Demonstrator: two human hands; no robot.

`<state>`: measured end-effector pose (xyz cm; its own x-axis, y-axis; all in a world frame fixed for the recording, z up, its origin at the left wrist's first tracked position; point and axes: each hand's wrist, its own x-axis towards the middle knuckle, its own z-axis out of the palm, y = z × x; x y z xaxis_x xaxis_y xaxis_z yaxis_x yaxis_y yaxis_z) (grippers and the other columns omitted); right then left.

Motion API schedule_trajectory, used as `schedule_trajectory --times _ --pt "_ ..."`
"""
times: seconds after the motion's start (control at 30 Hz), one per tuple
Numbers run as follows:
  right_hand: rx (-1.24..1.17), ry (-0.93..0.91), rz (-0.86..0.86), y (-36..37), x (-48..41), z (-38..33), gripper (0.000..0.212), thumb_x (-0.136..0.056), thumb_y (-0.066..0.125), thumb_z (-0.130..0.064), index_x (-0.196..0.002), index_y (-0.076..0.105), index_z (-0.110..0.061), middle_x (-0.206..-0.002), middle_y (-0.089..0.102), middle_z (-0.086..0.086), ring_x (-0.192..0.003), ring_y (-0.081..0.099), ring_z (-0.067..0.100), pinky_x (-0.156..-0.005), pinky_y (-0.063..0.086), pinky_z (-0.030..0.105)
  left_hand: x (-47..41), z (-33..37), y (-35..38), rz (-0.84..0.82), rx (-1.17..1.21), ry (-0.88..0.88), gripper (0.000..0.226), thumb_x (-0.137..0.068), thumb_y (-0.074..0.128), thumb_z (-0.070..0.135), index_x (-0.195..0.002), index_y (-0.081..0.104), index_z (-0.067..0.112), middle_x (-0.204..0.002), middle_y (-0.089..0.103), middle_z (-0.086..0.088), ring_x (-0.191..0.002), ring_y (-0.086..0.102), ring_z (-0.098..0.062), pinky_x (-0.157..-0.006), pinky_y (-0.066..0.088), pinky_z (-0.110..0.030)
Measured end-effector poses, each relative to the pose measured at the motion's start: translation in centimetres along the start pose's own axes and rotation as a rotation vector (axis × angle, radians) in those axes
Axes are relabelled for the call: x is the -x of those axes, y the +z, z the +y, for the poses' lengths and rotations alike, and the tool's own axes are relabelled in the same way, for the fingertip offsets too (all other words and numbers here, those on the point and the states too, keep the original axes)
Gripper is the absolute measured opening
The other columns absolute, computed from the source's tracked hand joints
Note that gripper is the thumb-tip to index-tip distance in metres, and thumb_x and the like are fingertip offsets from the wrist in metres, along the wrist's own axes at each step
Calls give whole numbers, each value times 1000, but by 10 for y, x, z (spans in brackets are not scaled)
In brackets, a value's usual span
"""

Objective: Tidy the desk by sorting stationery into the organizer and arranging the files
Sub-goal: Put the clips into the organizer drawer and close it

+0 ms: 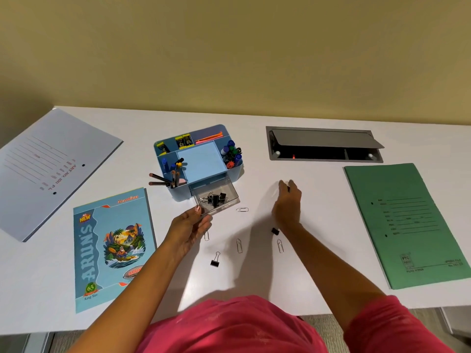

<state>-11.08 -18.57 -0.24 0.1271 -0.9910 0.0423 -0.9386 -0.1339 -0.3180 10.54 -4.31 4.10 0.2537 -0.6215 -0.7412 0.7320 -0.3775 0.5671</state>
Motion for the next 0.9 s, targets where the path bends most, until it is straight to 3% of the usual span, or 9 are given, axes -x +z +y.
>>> schedule_trajectory --times 0.07,0.13,0.2,0.3,0.47,0.6,0.73,0.8,0.9 --pt "-73 35 -32 3 1 11 42 -97 47 -22 -138 45 -13 -139 46 10 -128 41 25 -103 40 38 0 0 1 5 1 2 18 -95 52 13 -98 62 -2 -90 63 -22 -80 61 -26 -78 55 -35" --pt "-13 -33 -15 8 4 16 44 -84 58 9 -127 55 0 -122 56 19 -116 50 33 -86 52 45 0 1 2 8 -3 4 19 -95 52 14 -97 62 -3 -92 63 -22 -80 61 -25 -79 55 -37" --pt "-32 -39 -45 6 9 14 45 -71 63 21 -112 61 2 -104 60 18 -100 54 33 -66 54 40 0 0 2 4 -2 5 20 -94 53 15 -98 62 -3 -92 61 -22 -79 60 -25 -80 55 -38" --pt "-24 -43 -39 -1 17 7 48 -62 70 21 -104 60 0 -96 57 16 -90 53 31 -60 52 36 1 1 4 2 9 12 19 -95 51 13 -93 62 -3 -90 59 -22 -78 57 -25 -79 54 -36" --pt "-185 -86 96 -3 21 -9 30 -75 59 17 -100 61 0 -94 56 17 -84 58 31 -67 52 32 2 1 4 10 9 11 20 -96 50 13 -92 62 -3 -88 58 -20 -80 55 -25 -77 55 -33" --pt "-314 -259 212 -16 29 -46 21 -91 45 2 -105 61 -1 -103 57 10 -92 56 18 -80 51 26 0 -1 3 9 3 16 21 -96 50 15 -93 62 -2 -83 57 -18 -79 55 -25 -79 54 -34" --pt "-325 -532 278 -16 37 -75 24 -98 40 -3 -97 63 4 -95 61 14 -90 56 19 -79 47 20 0 0 4 29 -3 17 20 -96 51 14 -92 62 -1 -86 61 -20 -79 59 -25 -77 56 -33" --pt "-437 -458 214 -15 41 -86 22 -96 41 -4 -102 62 -1 -99 58 10 -92 55 18 -82 45 17 1 0 5 31 -2 14 19 -96 51 14 -90 63 1 -87 63 -20 -80 60 -25 -73 57 -31" --pt "-523 -313 195 -9 45 -89 19 -95 46 2 -104 60 -6 -99 57 6 -89 54 14 -79 50 26 3 1 6 40 7 19 18 -96 51 13 -87 64 2 -84 66 -17 -79 62 -23 -69 58 -29"
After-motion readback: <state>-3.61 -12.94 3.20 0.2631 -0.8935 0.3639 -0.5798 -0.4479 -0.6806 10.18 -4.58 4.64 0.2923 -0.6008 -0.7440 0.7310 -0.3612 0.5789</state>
